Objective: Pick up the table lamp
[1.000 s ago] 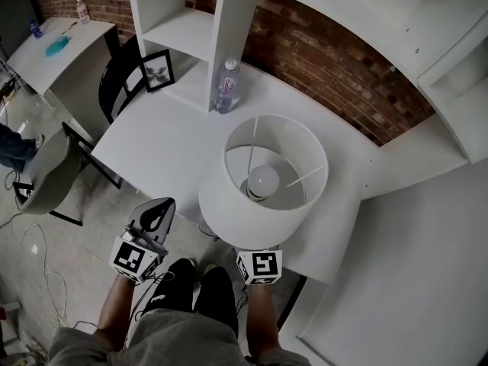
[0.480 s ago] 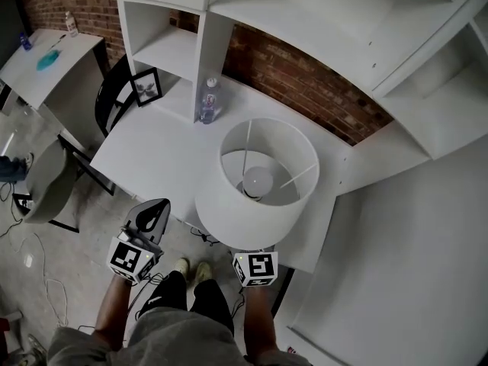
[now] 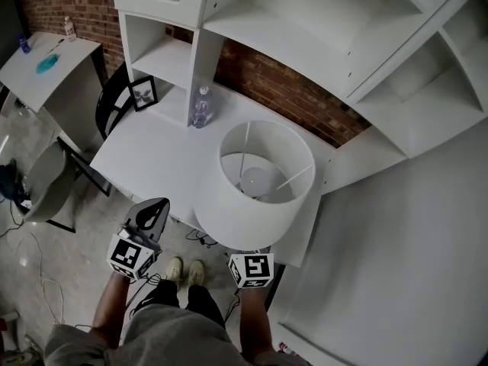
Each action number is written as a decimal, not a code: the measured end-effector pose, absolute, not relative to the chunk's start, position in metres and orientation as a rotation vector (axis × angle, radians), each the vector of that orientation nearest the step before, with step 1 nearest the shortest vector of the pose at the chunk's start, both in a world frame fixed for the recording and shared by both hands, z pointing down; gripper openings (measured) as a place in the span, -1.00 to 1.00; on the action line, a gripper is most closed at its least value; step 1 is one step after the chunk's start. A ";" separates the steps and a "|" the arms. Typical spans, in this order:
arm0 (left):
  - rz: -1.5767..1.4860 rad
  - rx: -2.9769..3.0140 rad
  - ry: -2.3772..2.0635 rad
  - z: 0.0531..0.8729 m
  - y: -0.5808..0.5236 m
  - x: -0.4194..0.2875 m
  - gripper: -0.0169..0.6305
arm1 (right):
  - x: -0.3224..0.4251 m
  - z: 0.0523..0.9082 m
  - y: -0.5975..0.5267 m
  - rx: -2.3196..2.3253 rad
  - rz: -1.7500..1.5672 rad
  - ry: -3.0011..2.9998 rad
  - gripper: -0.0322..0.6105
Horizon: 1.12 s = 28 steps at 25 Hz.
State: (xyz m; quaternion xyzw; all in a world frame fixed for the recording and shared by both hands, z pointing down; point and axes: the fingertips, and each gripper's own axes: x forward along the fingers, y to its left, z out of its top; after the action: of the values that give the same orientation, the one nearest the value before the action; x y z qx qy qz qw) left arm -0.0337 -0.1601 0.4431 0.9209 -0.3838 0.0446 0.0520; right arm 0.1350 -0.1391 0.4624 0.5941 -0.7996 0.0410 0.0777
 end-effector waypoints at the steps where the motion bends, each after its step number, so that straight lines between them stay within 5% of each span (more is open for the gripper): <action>1: 0.137 2.801 -1.165 0.441 -0.159 -0.034 -0.94 | 0.134 0.460 -0.136 1.779 0.124 -2.393 -0.38; 28: 0.134 2.851 -1.122 0.418 -0.115 -0.033 -0.94 | 0.136 0.429 -0.071 1.882 0.115 -2.352 -0.38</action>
State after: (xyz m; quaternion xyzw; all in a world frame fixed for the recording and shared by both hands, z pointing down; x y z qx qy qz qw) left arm -0.0329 -0.1149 0.4181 0.9290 -0.3655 0.0438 0.0376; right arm 0.1356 -0.0714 0.4290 0.6230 -0.7787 0.0381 0.0636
